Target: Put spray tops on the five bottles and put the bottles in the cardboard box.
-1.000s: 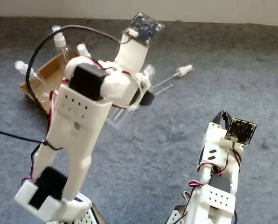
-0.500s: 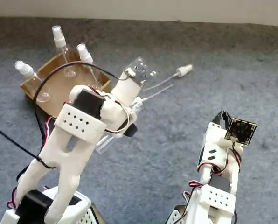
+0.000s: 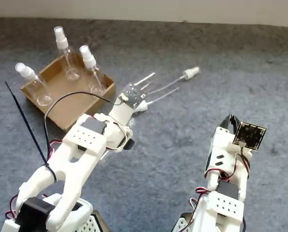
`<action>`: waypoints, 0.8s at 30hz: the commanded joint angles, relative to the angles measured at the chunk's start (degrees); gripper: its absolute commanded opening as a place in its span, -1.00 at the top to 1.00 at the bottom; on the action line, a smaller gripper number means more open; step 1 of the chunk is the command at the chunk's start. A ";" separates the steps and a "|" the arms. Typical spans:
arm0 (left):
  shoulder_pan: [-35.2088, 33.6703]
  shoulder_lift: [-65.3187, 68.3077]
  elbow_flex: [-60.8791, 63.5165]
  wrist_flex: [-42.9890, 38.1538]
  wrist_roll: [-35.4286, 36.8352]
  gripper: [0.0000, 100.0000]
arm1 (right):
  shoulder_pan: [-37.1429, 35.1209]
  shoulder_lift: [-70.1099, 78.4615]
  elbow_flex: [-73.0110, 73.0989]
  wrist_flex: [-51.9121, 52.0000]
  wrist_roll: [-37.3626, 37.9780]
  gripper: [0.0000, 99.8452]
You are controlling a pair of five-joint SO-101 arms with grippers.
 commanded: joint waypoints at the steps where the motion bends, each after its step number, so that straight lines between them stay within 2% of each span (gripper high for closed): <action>1: -0.31 -2.15 0.13 -1.14 -0.53 0.37 | 0.22 -0.13 7.43 0.22 0.44 0.95; 4: -0.48 -2.15 0.04 0.97 -1.49 0.18 | 0.22 -0.13 7.43 0.22 0.44 0.95; 7: -0.75 -2.15 -0.04 1.32 -6.24 0.16 | 0.22 -0.13 7.43 0.22 0.44 0.95; 11: -0.75 -2.15 -1.19 1.67 -6.77 0.16 | 0.22 -0.13 7.43 0.22 0.44 0.95; 17: -0.40 -1.98 -14.81 18.02 -7.21 0.16 | 0.22 -0.13 7.43 0.22 0.44 0.95; 21: -0.31 0.57 -22.20 22.86 -7.12 0.16 | 0.22 -0.13 7.52 0.22 0.44 0.95; 24: -0.66 8.92 -27.65 25.32 -7.03 0.16 | 0.22 -0.13 7.52 0.22 0.44 0.95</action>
